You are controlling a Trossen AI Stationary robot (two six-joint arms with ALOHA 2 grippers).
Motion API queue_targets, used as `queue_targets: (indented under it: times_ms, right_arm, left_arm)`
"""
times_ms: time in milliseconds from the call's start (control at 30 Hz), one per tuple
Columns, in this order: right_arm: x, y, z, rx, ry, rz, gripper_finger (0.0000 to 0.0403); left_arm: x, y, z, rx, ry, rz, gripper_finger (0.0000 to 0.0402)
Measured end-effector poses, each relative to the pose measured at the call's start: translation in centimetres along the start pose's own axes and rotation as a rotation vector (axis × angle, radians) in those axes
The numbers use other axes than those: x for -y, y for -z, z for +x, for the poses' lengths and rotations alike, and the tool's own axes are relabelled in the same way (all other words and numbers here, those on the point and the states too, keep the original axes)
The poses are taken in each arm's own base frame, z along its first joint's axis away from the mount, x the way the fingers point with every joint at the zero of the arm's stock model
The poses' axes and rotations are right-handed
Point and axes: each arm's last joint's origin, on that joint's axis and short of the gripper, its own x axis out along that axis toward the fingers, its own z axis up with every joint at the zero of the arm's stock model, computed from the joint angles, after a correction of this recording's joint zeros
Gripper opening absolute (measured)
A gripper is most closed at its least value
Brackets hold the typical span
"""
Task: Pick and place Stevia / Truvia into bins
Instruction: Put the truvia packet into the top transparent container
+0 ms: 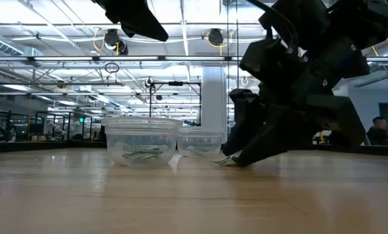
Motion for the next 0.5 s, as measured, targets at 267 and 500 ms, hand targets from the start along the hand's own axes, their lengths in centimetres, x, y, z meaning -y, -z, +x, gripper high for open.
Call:
queue_targets:
  times_ms: [267, 500]
  right_arm:
    - [0.02, 0.33, 0.72, -0.002, 0.059, -0.017, 0.0150]
    - [0.76, 0.88, 0.90, -0.038, 0.081, 0.062, 0.0138]
  left_arm:
    - [-0.02, 0.01, 0.01, 0.000, -0.007, 0.001, 0.0031]
    - [-0.02, 0.01, 0.01, 0.000, -0.009, 0.001, 0.0031]
